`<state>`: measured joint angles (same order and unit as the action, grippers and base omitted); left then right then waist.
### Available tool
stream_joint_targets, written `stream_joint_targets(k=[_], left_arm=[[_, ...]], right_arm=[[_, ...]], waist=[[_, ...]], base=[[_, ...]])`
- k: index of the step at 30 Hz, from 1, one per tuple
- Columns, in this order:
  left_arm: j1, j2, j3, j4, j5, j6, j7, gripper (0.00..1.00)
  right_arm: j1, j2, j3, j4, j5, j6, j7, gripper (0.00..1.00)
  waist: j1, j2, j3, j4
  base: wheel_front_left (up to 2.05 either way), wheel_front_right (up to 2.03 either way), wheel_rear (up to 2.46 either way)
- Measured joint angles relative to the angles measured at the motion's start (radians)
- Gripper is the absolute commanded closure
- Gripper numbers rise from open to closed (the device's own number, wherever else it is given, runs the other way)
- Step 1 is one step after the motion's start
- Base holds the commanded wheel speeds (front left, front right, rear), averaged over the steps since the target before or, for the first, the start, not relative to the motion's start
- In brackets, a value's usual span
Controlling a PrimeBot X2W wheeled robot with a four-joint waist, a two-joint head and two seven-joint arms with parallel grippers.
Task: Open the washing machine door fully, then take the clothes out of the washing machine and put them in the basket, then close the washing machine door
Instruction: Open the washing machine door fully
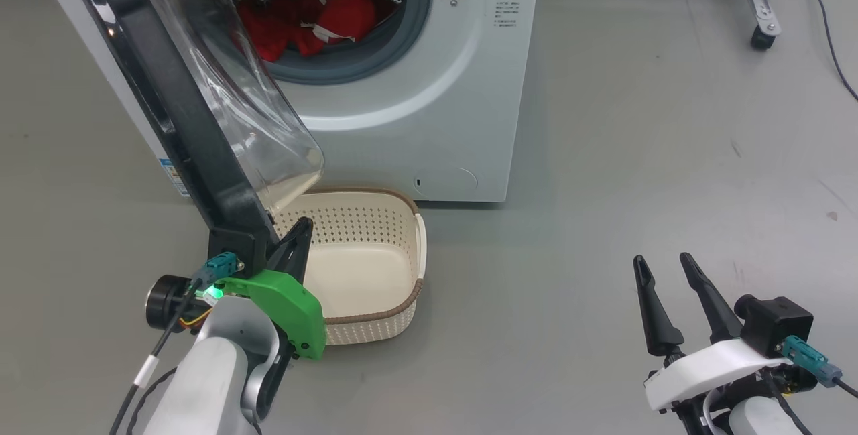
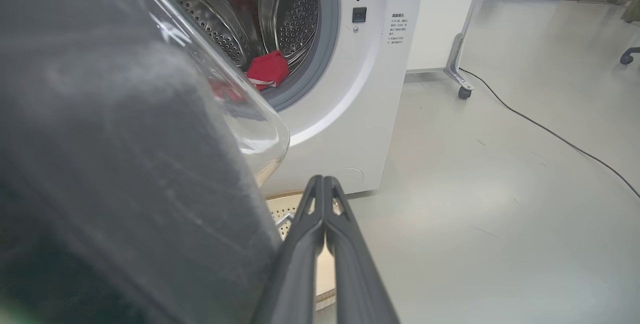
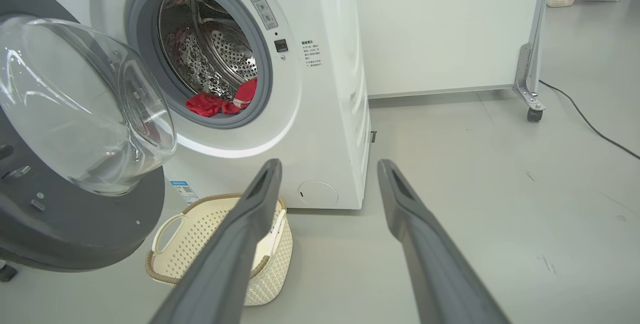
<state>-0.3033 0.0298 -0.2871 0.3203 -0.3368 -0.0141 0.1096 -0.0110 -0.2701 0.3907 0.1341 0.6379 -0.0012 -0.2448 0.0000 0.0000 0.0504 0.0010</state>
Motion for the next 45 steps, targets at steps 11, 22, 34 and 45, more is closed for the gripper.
stream_joint_targets(k=[11, 22, 34, 45], left_arm=[[0.000, -0.005, 0.005, 0.031, -0.016, 0.011, -0.030, 1.00], [0.001, -0.004, 0.039, 0.037, -0.024, 0.042, -0.044, 1.00], [0.002, 0.020, 0.152, 0.036, -0.075, 0.079, -0.084, 1.00], [-0.004, 0.075, 0.281, 0.026, -0.129, 0.097, -0.106, 1.00]], right_arm=[[0.007, -0.001, 0.002, 0.006, -0.006, 0.009, 0.000, 0.00], [0.021, 0.000, 0.012, 0.007, -0.007, 0.009, 0.000, 0.00], [0.009, 0.015, 0.019, -0.018, -0.005, 0.017, 0.004, 0.00], [-0.034, -0.014, 0.037, -0.038, -0.034, 0.016, 0.039, 0.00]], waist=[[0.0000, 0.0000, -0.019, 0.108], [0.0000, 0.0000, -0.026, 0.216], [0.0000, 0.0000, 0.035, 0.269], [0.0000, 0.0000, 0.123, 0.277]], base=[[0.00, 0.00, 0.00], [0.00, 0.00, 0.00], [0.00, 0.00, 0.00], [0.00, 0.00, 0.00]])
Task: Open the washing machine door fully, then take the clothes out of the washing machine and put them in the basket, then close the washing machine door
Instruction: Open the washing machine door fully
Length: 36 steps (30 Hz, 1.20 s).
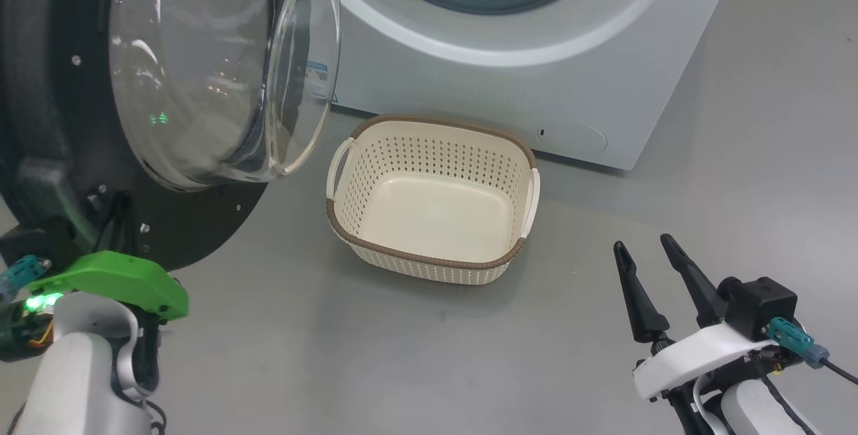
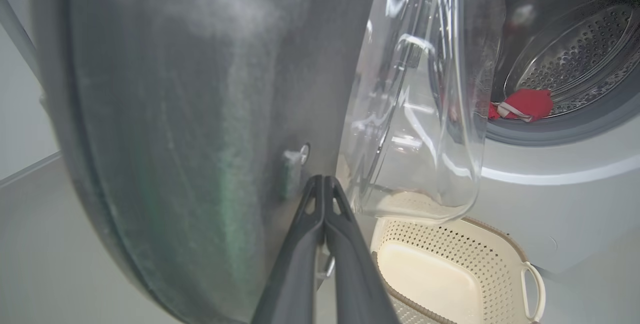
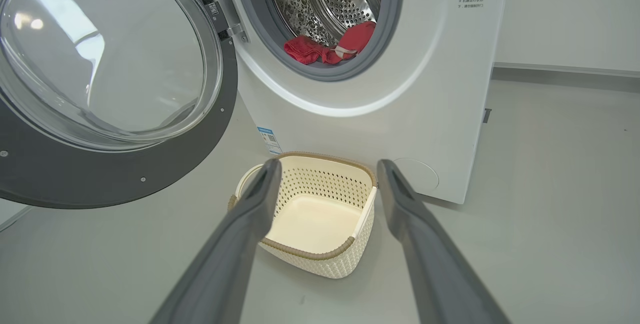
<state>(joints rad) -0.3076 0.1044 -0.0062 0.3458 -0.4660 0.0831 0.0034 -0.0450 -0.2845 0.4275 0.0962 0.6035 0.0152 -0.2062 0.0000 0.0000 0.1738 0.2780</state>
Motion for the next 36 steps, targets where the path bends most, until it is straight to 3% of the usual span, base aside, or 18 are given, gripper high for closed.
stream_joint_targets(k=[9, 17, 24, 36], left_arm=[[-0.038, 0.072, 0.095, 0.003, -0.019, 0.010, -0.014, 1.00], [-0.090, 0.100, 0.171, 0.018, -0.070, 0.010, -0.017, 1.00], [-0.145, 0.168, 0.223, 0.039, -0.076, 0.013, -0.016, 1.00], [-0.211, 0.208, 0.241, 0.108, -0.083, 0.017, -0.024, 1.00]], right_arm=[[-0.057, -0.016, 0.004, -0.027, -0.028, 0.000, 0.025, 0.00], [-0.098, -0.026, 0.017, -0.040, -0.044, 0.000, 0.047, 0.00], [-0.119, -0.045, 0.010, -0.058, -0.053, -0.008, 0.067, 0.00], [-0.152, -0.062, -0.002, -0.065, -0.061, -0.008, 0.077, 0.00]], waist=[[0.0000, 0.0000, 0.083, -0.005], [0.0000, 0.0000, 0.153, -0.017], [0.0000, 0.0000, 0.217, -0.036], [0.0001, 0.0000, 0.286, -0.055]], base=[[0.00, 0.00, 0.00], [0.00, 0.00, 0.00], [0.00, 0.00, 0.00], [0.00, 0.00, 0.00]])
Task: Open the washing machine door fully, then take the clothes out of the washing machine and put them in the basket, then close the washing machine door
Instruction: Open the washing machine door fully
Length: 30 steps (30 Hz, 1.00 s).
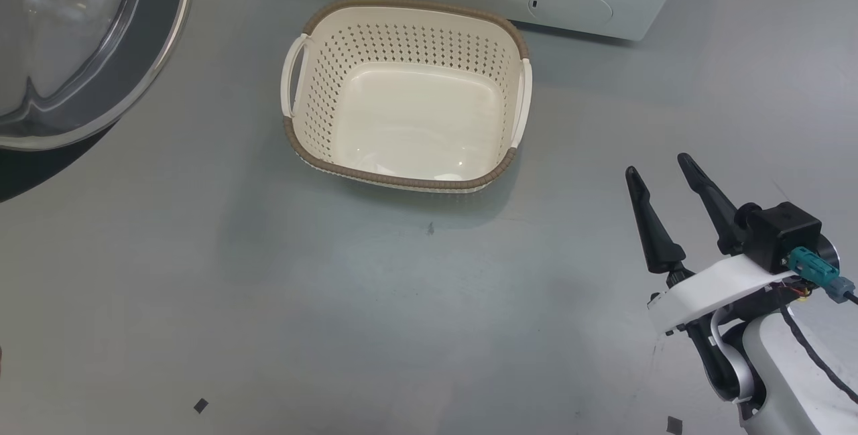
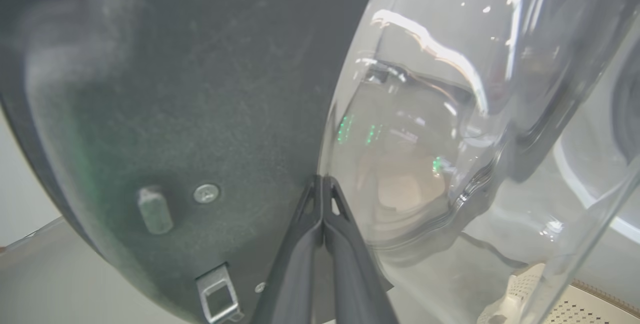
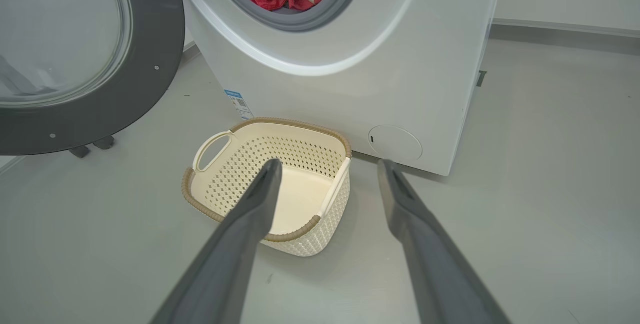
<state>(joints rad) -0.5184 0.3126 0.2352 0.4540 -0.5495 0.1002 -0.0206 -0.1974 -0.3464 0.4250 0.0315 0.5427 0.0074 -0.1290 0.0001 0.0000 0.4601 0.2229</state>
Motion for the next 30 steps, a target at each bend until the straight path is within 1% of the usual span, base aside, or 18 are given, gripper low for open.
stream_joint_targets(k=[6, 9, 13, 22, 30], left_arm=[[-0.004, -0.006, -0.019, 0.040, 0.005, -0.002, -0.023, 1.00], [-0.004, -0.017, -0.036, 0.058, 0.006, -0.015, -0.035, 1.00], [-0.002, -0.025, -0.077, 0.069, 0.036, -0.030, -0.052, 1.00], [0.054, -0.047, -0.166, 0.085, 0.095, -0.071, -0.070, 1.00], [0.145, -0.081, -0.227, 0.083, 0.112, -0.101, -0.086, 1.00]], right_arm=[[0.000, 0.001, -0.002, 0.018, 0.000, 0.000, -0.005, 0.00], [0.000, 0.008, 0.000, 0.036, 0.000, 0.002, -0.012, 0.00], [0.000, 0.030, 0.002, 0.058, 0.002, 0.009, -0.033, 0.00], [0.004, 0.064, 0.001, 0.111, 0.025, 0.017, -0.067, 0.00], [0.049, 0.084, -0.014, 0.145, 0.046, 0.018, -0.088, 0.00]], waist=[[0.0000, 0.0000, -0.013, -0.003], [0.0000, 0.0000, -0.029, -0.003], [0.0000, 0.0000, -0.061, -0.005], [-0.0001, 0.0000, -0.163, -0.018], [-0.0001, 0.0001, -0.268, -0.043]], base=[[0.00, 0.00, 0.00], [0.00, 0.00, 0.00], [0.00, 0.00, 0.00], [0.00, 0.00, 0.00], [0.00, 0.00, 0.00]])
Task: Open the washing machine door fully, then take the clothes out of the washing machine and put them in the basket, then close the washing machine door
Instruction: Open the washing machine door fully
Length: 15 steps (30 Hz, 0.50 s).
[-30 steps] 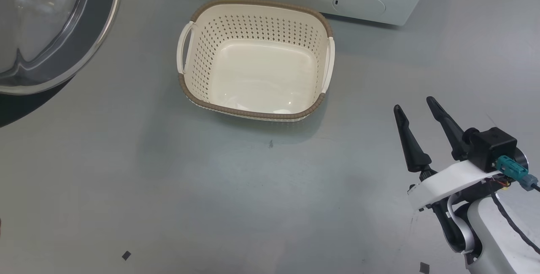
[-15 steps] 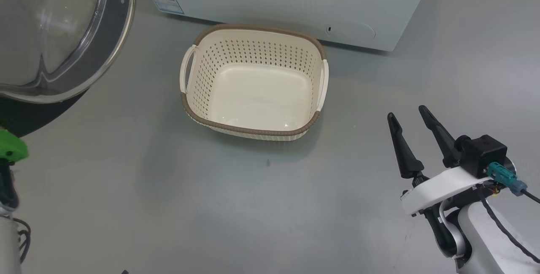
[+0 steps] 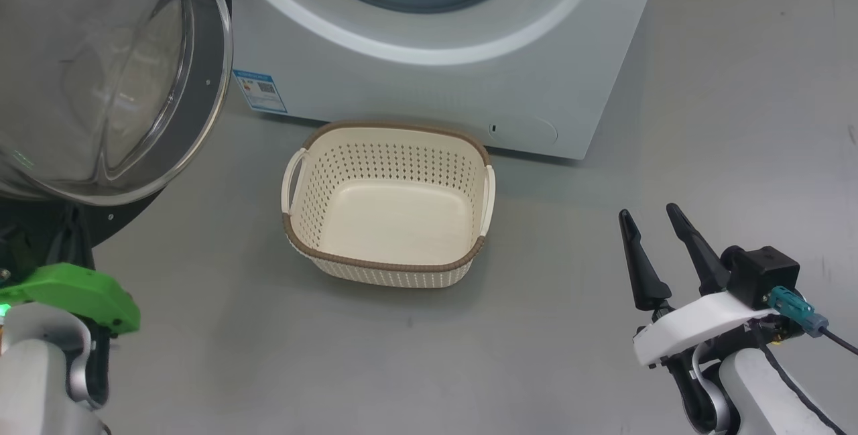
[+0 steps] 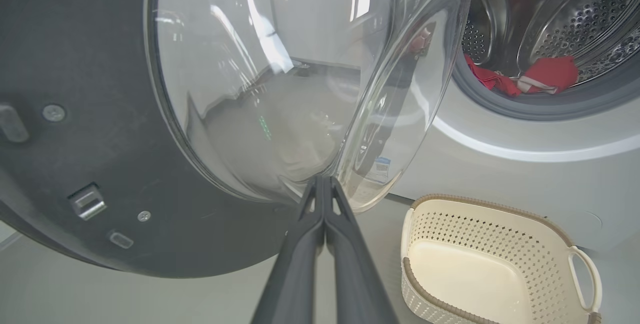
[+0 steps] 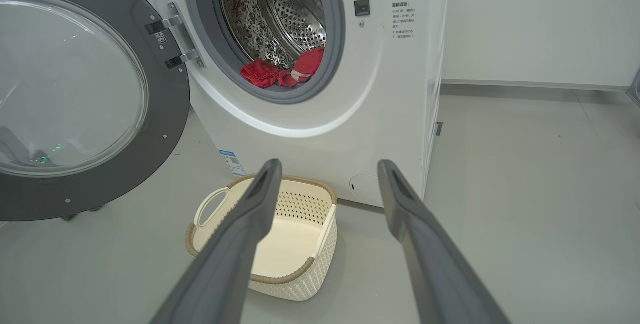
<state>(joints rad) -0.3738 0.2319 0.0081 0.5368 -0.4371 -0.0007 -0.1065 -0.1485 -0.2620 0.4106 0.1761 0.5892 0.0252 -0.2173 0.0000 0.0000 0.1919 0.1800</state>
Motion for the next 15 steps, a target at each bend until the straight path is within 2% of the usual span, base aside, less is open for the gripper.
stream_joint_targets(k=[3, 9, 15], left_arm=[[0.039, -0.013, -0.018, -0.003, 0.009, -0.007, -0.002, 1.00], [0.118, -0.043, -0.043, -0.034, 0.008, -0.050, -0.019, 1.00], [0.193, -0.061, -0.066, -0.071, 0.013, -0.058, -0.046, 1.00]], right_arm=[[0.017, 0.006, -0.010, 0.010, 0.012, 0.000, -0.005, 0.00], [0.059, 0.013, -0.012, 0.017, 0.020, 0.000, -0.009, 0.00], [0.086, 0.012, -0.018, 0.011, 0.026, -0.002, -0.010, 0.00]], waist=[[0.0000, 0.0000, -0.040, -0.013], [0.0000, 0.0000, -0.118, -0.046], [0.0000, 0.0000, -0.170, -0.095]], base=[[0.00, 0.00, 0.00], [0.00, 0.00, 0.00], [0.00, 0.00, 0.00]])
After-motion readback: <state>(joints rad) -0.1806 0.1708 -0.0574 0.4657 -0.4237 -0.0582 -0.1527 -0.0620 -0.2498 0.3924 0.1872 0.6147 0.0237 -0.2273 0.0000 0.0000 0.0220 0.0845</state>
